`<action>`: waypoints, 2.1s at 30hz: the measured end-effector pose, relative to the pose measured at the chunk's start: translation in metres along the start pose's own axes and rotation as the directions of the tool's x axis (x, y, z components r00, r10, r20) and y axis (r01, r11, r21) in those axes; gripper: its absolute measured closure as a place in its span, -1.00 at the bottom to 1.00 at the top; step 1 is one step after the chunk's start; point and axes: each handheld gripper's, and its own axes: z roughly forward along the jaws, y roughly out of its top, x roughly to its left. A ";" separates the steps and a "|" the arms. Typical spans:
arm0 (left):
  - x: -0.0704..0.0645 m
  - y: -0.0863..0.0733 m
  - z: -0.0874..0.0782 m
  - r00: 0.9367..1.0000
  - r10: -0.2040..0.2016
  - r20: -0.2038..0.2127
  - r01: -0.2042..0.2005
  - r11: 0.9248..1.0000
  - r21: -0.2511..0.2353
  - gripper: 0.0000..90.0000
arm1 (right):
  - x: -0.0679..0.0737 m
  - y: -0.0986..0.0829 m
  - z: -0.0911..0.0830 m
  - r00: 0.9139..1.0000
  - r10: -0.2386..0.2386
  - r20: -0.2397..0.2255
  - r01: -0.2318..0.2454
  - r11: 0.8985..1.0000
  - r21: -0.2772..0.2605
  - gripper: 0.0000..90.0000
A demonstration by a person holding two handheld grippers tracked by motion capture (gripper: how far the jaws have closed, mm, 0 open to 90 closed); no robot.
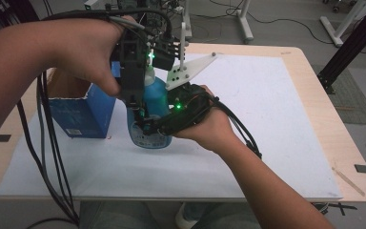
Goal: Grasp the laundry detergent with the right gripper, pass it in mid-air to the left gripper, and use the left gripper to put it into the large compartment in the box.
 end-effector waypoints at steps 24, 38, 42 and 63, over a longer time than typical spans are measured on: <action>-0.001 0.006 -0.001 1.000 0.010 -0.003 -0.010 1.000 0.017 -0.47 | -0.001 0.000 -0.001 1.000 0.000 0.005 0.000 1.000 -0.008 0.04; -0.001 0.007 0.000 1.000 0.015 -0.005 -0.015 0.999 0.028 -0.32 | 0.000 0.000 -0.001 1.000 0.005 0.006 -0.005 1.000 -0.017 0.04; -0.001 0.007 0.000 1.000 0.016 -0.004 -0.015 0.999 0.030 -0.28 | 0.000 0.000 0.000 1.000 0.009 0.004 -0.009 1.000 -0.018 0.04; -0.002 0.008 -0.004 0.999 0.038 -0.006 -0.038 0.999 0.010 -0.14 | 0.001 -0.001 -0.006 1.000 -0.017 0.017 0.018 0.999 -0.033 -0.09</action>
